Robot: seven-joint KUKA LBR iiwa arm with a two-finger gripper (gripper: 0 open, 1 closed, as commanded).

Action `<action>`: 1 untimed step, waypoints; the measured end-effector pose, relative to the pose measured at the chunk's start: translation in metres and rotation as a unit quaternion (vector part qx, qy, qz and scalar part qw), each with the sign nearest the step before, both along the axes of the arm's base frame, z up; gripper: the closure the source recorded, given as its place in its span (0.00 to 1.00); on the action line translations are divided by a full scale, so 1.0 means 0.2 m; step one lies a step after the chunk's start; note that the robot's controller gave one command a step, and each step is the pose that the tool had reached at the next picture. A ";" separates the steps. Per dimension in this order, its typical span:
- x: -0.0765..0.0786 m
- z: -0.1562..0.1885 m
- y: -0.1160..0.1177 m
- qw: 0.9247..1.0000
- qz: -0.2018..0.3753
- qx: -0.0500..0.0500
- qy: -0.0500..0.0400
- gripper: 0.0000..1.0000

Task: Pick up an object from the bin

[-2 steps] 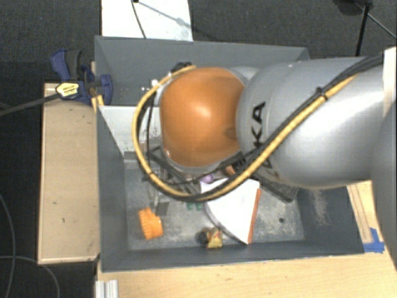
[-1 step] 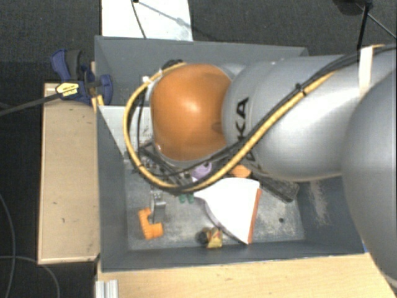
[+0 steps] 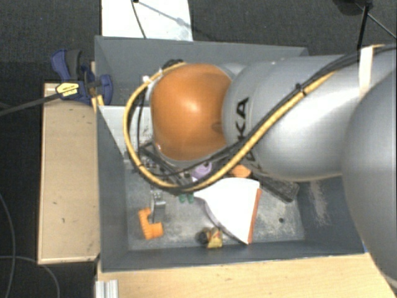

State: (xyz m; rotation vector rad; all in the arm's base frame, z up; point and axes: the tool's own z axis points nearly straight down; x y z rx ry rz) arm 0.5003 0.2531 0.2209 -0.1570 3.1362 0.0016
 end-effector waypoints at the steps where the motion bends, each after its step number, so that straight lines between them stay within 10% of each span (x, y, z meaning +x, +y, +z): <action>1: -0.02 -0.11 -0.05 0.999 0.050 0.001 -0.004 0.00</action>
Offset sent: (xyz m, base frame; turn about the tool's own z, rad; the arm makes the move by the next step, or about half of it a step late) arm -0.0162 -0.0305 -0.1177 -0.2914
